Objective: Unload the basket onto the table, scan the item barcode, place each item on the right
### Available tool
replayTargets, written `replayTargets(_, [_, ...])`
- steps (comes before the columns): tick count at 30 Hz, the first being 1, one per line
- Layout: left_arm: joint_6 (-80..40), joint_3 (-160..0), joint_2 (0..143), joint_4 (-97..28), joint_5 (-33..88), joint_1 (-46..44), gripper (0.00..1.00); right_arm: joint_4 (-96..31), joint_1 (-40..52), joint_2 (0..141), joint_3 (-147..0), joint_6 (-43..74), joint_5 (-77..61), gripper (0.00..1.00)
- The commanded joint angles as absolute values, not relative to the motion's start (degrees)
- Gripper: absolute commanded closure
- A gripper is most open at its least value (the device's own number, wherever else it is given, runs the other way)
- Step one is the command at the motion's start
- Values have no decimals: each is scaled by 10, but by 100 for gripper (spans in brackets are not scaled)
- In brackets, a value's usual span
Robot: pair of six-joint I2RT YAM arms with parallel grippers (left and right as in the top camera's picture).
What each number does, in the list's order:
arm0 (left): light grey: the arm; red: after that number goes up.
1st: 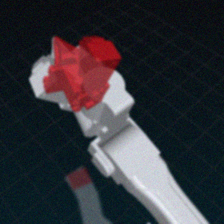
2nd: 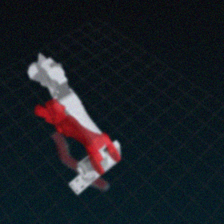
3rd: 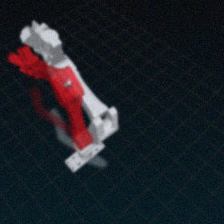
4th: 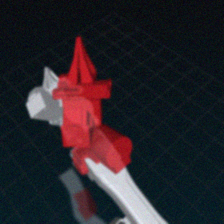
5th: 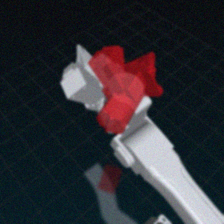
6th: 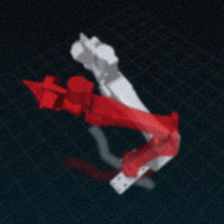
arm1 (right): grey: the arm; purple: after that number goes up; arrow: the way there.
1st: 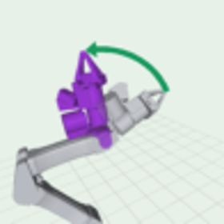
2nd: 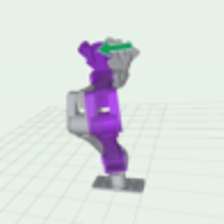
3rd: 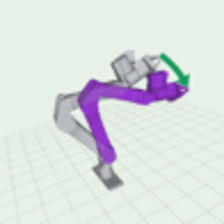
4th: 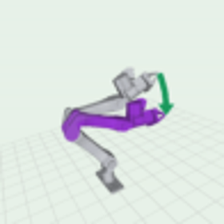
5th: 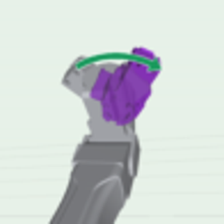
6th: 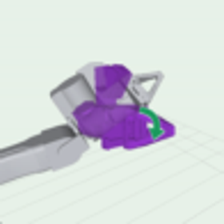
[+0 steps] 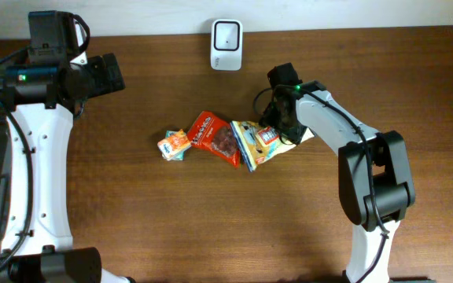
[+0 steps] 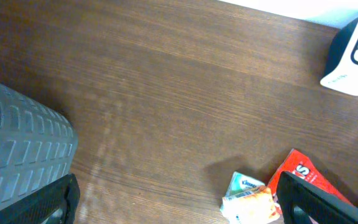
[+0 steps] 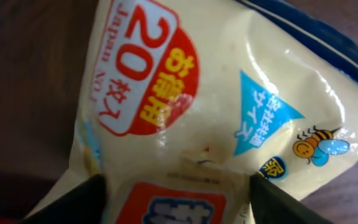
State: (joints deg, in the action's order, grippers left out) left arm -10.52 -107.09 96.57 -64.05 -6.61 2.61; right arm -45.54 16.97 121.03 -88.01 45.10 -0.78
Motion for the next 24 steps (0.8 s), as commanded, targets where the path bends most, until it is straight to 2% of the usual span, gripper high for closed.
replayTargets(1, [-102,-1069,967,-640,-64,28,1,-456,170,1228,-887,295,-62,40])
replayTargets(3, [-102,-1069,967,-640,-64,28,1,-467,159,1220,-902,222,-105,52])
replayTargets(4, [-102,-1069,967,-640,-64,28,1,-475,155,1218,-911,201,-116,54])
replayTargets(8, [-102,-1069,967,-640,-64,28,1,-526,131,1205,-964,116,-156,78])
replayTargets(10, [-102,-1069,967,-640,-64,28,1,-551,123,1198,-988,84,-160,96])
replayTargets(13, [-102,-1069,967,-640,-64,28,1,-581,117,1192,-1016,62,-158,95])
replayTargets(14, [-102,-1069,967,-640,-64,28,1,-582,116,1192,-1017,65,-159,73])
replayTargets(15, [-102,-1069,967,-640,-64,28,1,-583,115,1192,-1017,82,-159,59])
replayTargets(16, [-102,-1069,967,-640,-64,28,1,-585,115,1194,-1015,111,-159,55])
replayTargets(19, [-102,-1069,967,-640,-64,28,1,-576,123,1202,-1001,170,-159,51])
replayTargets(21, [-102,-1069,967,-640,-64,28,1,-557,131,1212,-984,197,-158,43])
replayTargets(24, [-102,-1069,967,-640,-64,28,1,-548,135,1230,-955,241,-131,41])
